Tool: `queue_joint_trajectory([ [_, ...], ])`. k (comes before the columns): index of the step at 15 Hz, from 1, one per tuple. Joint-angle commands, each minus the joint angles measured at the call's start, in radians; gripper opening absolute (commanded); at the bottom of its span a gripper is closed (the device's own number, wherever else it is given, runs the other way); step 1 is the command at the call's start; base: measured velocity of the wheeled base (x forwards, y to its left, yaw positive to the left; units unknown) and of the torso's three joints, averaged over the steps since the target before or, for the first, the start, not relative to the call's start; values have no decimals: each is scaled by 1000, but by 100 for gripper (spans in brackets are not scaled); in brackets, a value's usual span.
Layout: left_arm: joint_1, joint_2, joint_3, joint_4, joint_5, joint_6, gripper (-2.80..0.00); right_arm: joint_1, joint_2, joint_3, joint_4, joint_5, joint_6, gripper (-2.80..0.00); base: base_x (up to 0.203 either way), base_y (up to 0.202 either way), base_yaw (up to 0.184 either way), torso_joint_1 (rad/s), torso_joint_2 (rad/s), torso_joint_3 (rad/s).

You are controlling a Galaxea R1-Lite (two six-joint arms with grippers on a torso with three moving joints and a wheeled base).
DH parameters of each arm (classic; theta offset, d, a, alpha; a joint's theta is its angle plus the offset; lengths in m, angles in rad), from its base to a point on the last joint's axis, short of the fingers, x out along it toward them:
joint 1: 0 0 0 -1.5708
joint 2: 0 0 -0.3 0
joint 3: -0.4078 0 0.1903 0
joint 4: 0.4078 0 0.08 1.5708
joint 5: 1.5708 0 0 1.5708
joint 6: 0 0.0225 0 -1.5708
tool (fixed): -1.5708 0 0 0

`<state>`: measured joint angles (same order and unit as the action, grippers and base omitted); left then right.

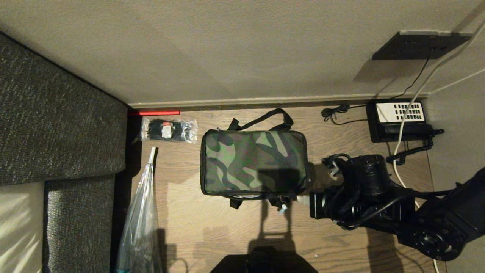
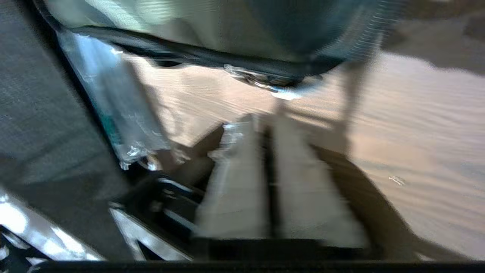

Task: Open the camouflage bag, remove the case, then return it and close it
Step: Open the top of the storage box

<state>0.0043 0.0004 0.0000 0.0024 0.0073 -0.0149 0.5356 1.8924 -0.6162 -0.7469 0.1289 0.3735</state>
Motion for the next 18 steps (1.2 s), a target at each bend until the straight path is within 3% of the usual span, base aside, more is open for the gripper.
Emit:
queue_joint_trajectory([
  [1, 0, 0, 3, 1, 0, 0, -280, 31, 27, 18, -34, -1, -50, 0, 0, 0, 0, 0, 0, 0],
  [4, 0, 0, 3, 1, 0, 0, -280, 45, 90, 54, -70, -3, -130, 0, 0, 0, 0, 0, 0, 0],
  [9, 0, 0, 3, 1, 0, 0, -280, 54, 187, 59, -150, -25, -140, 0, 0, 0, 0, 0, 0, 0],
  [13, 0, 0, 3, 1, 0, 0, -280, 78, 317, 34, -436, -74, -152, 0, 0, 0, 0, 0, 0, 0],
  [18, 0, -1, 3, 1, 0, 0, -280, 82, 373, -21, -502, -83, -156, 0, 0, 0, 0, 0, 0, 0],
])
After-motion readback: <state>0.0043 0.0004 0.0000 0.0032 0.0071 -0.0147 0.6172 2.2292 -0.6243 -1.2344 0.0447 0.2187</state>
